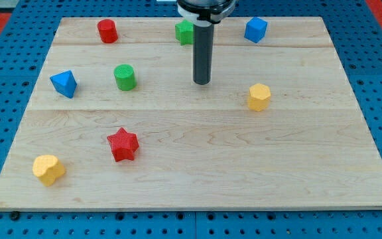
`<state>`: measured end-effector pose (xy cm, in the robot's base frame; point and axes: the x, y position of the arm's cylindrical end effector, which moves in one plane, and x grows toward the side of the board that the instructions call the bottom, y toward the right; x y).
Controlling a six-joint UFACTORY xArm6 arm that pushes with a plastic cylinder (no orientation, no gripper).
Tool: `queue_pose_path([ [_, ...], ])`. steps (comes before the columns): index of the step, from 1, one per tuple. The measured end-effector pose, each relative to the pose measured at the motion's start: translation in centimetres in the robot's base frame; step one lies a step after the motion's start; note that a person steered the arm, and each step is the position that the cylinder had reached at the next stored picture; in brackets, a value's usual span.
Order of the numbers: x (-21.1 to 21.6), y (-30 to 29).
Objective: Slightly push the yellow heart right side of the board
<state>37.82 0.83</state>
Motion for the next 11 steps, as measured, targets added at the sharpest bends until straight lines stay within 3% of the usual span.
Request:
queue_pose_path([
  [1,2.1,-2.1],
  [2,6.7,-3.2],
  [3,7.2,-10.2],
  [6,14.9,-30.3],
  [7,17.6,-28.0],
  [11,20.9,-24.4],
])
